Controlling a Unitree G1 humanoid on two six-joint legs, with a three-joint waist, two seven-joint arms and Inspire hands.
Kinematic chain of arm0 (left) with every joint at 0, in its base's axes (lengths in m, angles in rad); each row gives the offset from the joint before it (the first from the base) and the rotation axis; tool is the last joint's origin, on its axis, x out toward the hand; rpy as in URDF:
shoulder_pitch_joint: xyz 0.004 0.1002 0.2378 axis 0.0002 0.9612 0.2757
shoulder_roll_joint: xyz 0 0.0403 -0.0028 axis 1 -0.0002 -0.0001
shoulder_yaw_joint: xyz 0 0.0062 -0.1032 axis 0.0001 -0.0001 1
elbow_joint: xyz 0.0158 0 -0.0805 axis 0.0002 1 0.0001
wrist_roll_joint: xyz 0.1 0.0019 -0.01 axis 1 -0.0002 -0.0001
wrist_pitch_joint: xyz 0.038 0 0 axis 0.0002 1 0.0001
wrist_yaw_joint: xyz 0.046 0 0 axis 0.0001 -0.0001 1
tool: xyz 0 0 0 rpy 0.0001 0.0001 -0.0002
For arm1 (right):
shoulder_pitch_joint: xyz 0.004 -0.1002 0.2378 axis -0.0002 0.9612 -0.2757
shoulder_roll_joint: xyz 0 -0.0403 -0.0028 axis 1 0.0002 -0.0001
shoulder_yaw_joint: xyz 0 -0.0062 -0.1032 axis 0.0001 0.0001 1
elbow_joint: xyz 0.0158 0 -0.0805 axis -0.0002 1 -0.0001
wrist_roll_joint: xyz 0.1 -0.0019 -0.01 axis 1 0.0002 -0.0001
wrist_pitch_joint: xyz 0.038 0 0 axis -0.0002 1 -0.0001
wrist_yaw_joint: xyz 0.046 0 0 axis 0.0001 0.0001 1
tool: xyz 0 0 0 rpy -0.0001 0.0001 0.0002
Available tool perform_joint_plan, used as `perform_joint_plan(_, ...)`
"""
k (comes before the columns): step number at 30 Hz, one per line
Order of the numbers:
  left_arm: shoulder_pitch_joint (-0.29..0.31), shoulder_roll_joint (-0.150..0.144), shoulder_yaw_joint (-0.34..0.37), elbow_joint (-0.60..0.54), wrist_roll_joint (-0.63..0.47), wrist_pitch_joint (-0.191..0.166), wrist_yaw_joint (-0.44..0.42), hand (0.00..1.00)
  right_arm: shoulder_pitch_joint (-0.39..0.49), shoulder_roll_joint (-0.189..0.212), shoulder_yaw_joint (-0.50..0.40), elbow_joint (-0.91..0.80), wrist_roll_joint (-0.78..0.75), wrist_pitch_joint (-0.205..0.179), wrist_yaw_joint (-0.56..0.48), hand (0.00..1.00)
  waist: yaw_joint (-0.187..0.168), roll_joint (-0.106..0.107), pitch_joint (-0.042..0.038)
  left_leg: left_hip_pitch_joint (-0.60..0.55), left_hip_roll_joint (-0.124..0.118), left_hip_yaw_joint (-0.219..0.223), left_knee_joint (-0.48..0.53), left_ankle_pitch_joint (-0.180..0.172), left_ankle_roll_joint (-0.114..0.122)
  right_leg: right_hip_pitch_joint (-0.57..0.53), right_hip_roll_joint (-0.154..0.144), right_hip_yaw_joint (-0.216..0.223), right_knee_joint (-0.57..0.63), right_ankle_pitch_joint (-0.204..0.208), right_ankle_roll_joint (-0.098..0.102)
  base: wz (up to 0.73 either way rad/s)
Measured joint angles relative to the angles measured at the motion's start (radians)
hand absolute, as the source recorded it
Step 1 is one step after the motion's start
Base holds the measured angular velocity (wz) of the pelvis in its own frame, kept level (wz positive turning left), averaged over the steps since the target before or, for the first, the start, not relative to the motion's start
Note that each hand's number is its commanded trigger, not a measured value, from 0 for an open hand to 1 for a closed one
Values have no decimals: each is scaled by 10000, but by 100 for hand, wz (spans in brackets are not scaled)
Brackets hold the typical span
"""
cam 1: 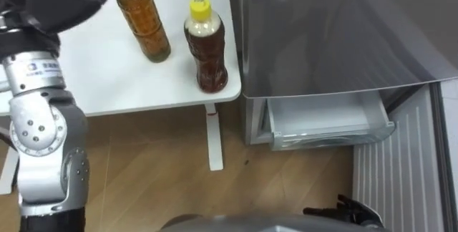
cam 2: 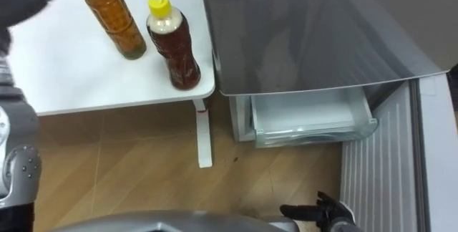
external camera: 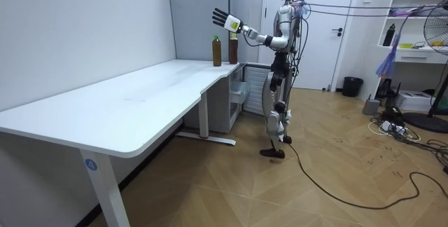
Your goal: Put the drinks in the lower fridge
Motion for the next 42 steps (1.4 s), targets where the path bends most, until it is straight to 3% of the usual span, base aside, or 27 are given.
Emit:
perform_joint_plan(9,-268,0,-306,-203,-12,112,-1875,0,-301,-30,-3,494,48,-23,84,0,-211,77,-90,6,17,50,-27,0,0,-71,14,175,29,2,-3,-2)
perform_joint_plan(13,-267,-1,-306,-203,-10,331,-2394,0,-316,-26,-3,558,50,-19,81,0,-229,56,-91,22,17,59,-24,2,2,-68,14,201,37,3,-5,0)
perform_joint_plan(32,-267,-1,-306,-201,8,552,-3066,0,-372,-32,-4,666,293,114,78,0,-243,62,-74,70,27,62,-11,14,21,-50,14,233,141,3,-5,0)
perform_joint_plan(42,-250,-18,-318,-196,16,1033,-3228,0,-360,-61,-27,612,280,202,90,0,-250,85,-33,91,22,50,-8,15,22,-31,12,230,143,3,-4,0)
